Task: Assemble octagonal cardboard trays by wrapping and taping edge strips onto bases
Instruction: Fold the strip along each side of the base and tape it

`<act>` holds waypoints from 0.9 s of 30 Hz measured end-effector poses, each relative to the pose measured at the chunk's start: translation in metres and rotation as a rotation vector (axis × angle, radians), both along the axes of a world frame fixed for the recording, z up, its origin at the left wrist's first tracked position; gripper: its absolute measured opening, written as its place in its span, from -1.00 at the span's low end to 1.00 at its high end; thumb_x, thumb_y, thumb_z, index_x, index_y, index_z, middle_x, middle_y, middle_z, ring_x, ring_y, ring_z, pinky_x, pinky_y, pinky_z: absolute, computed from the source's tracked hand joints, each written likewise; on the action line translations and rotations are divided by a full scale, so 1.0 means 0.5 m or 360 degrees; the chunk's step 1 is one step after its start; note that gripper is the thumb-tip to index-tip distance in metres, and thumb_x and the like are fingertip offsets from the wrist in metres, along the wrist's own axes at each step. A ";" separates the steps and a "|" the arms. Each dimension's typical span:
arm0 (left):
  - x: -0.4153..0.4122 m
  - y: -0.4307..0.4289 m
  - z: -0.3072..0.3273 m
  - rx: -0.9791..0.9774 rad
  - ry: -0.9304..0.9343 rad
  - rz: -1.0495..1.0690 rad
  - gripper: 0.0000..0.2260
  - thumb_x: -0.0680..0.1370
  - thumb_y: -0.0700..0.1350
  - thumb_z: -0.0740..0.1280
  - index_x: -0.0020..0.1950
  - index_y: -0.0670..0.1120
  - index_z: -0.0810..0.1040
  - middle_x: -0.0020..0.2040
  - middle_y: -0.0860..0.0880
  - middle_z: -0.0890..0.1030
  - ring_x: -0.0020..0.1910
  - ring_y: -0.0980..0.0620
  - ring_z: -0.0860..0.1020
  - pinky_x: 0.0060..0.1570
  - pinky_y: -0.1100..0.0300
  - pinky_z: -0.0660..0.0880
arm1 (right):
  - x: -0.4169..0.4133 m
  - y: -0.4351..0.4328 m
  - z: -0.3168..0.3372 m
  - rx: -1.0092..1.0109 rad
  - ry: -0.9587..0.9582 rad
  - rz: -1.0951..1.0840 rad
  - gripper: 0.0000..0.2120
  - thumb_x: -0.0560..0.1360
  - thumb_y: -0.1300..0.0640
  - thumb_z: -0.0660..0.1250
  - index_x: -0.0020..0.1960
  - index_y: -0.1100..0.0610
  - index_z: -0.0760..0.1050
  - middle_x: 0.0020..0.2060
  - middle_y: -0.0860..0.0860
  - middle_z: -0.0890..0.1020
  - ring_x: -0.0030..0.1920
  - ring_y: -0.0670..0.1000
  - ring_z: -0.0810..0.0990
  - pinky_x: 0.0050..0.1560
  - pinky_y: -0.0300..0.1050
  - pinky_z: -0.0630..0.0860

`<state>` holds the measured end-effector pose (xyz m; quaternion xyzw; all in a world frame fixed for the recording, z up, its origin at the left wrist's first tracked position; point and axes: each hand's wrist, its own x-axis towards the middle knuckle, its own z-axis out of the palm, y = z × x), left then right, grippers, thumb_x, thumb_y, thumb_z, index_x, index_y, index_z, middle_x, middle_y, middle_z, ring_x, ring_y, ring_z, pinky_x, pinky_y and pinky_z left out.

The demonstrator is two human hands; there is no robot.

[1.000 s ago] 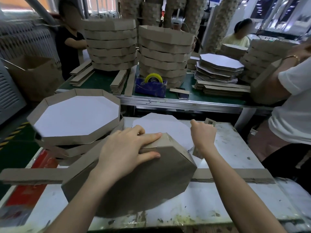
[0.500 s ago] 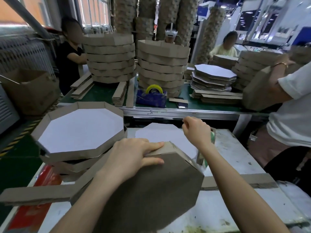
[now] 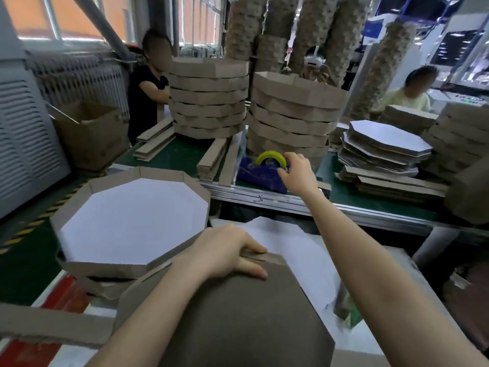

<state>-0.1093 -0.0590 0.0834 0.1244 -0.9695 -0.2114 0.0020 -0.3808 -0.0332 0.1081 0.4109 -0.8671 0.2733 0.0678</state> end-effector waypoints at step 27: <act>-0.142 -0.087 -0.090 0.0276 -0.0225 0.0120 -0.53 0.34 0.41 0.36 0.22 0.41 0.47 0.08 0.20 0.64 0.02 0.17 0.51 0.06 0.07 0.52 | -0.287 -0.287 -0.109 0.0734 -0.0021 -0.0050 -0.11 0.33 0.08 0.62 0.48 0.19 0.18 0.43 0.25 0.22 0.46 0.30 0.17 0.39 0.51 0.14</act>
